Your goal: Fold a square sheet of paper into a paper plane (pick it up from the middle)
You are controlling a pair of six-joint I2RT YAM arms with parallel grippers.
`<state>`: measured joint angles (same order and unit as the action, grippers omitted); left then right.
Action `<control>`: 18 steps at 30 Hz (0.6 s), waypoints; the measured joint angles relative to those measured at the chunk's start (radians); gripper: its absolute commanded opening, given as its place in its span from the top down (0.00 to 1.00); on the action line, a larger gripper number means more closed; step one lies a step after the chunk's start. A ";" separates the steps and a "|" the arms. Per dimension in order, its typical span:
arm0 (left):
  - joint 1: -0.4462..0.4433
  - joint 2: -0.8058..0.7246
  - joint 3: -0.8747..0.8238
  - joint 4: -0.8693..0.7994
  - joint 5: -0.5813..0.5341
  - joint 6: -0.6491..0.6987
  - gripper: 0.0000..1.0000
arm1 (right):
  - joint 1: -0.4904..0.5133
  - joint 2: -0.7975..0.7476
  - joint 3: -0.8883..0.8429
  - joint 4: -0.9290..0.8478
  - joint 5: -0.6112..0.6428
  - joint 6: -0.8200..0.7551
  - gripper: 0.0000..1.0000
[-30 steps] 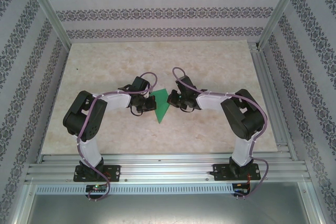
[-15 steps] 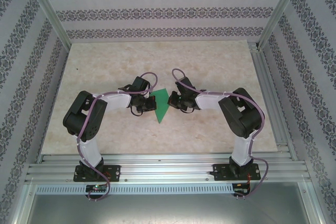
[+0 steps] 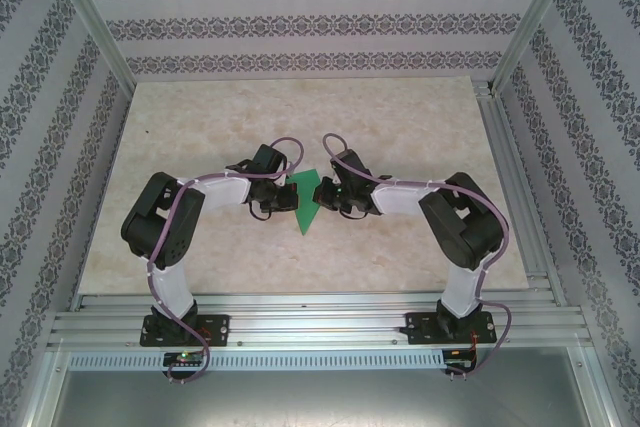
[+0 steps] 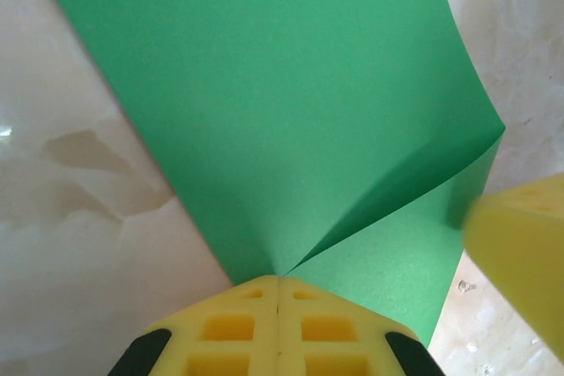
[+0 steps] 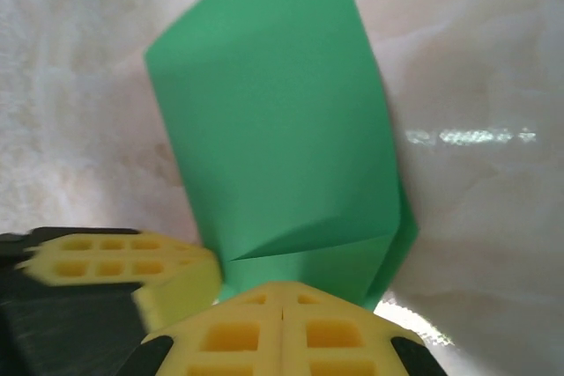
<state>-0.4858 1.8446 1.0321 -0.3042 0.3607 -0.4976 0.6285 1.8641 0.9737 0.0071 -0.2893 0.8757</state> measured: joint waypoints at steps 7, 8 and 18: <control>0.000 0.018 0.041 -0.019 -0.013 0.069 0.91 | 0.005 0.041 0.023 -0.023 0.011 -0.002 0.96; 0.000 0.017 0.042 -0.019 -0.018 0.072 0.86 | 0.008 0.041 0.023 -0.023 0.018 0.006 0.96; -0.010 -0.249 -0.104 0.005 -0.060 -0.005 0.70 | 0.114 -0.002 -0.070 0.077 0.084 0.221 0.94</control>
<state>-0.4953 1.5951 0.9283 -0.2996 0.3008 -0.5022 0.7425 1.8622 0.9039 0.0841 -0.2054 1.0969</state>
